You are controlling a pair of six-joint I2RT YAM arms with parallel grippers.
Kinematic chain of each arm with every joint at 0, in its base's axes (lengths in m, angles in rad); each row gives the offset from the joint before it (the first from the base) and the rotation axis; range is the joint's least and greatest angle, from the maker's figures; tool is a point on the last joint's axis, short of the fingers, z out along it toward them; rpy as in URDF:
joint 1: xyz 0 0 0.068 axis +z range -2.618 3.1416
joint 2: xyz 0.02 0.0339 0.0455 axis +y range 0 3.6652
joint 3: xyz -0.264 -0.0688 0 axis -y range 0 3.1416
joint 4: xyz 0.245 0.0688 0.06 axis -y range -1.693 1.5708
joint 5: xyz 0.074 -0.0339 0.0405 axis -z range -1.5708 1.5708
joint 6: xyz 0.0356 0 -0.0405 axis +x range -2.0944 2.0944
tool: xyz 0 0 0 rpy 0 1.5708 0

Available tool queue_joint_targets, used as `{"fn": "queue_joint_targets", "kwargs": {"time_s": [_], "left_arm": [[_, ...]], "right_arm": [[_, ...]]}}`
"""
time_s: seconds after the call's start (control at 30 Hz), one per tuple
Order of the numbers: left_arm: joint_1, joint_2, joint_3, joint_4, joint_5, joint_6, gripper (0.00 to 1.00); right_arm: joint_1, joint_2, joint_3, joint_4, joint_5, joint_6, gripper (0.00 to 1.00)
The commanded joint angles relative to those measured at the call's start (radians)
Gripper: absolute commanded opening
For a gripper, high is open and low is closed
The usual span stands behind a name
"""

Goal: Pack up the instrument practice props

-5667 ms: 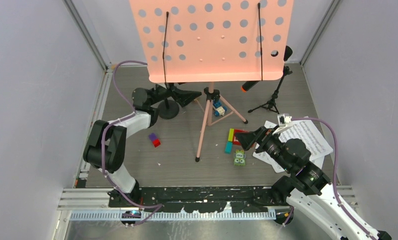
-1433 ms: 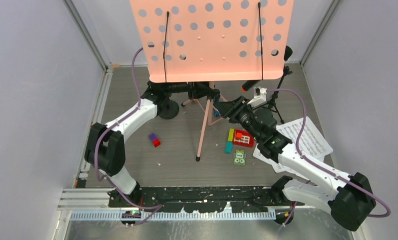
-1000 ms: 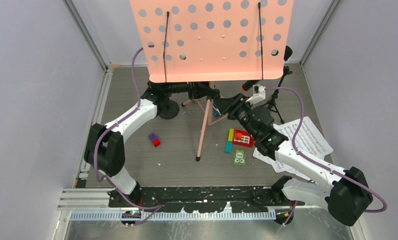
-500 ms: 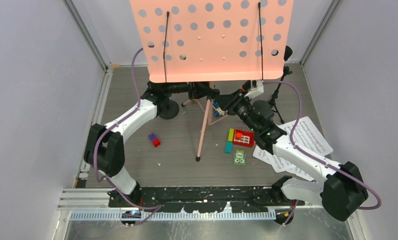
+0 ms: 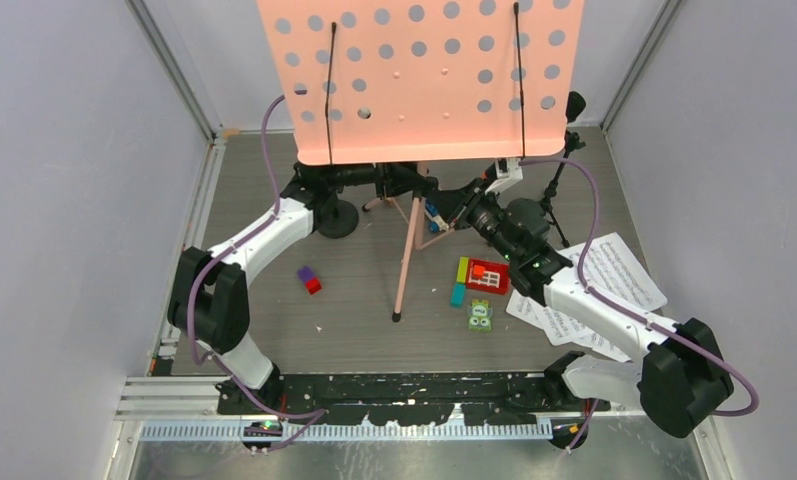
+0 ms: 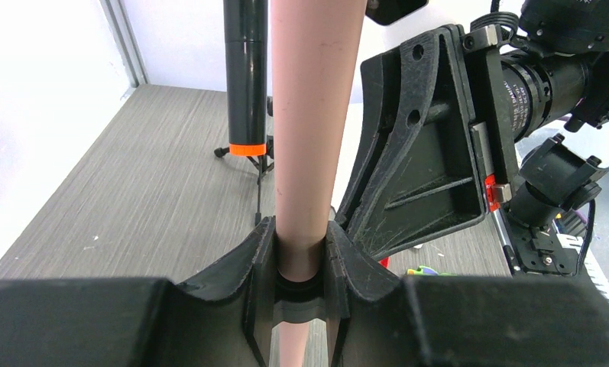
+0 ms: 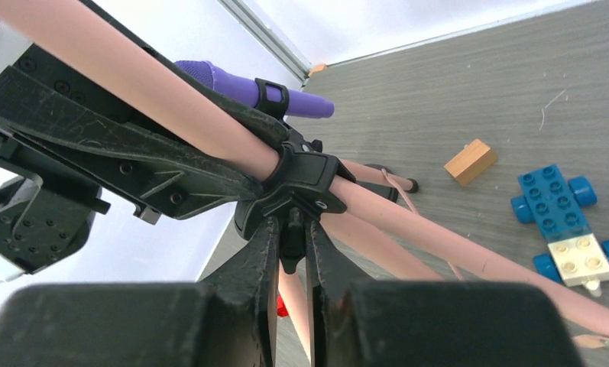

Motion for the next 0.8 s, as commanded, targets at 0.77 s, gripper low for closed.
{"fn": "queue_joint_targets", "kwargs": {"time_s": [0.77], "left_arm": [[-0.032, 0.011, 0.044, -0.133, -0.017, 0.044, 0.0]], "right_arm": [[0.025, -0.03, 0.124, -0.524, -0.272, -1.834, 0.01]]}}
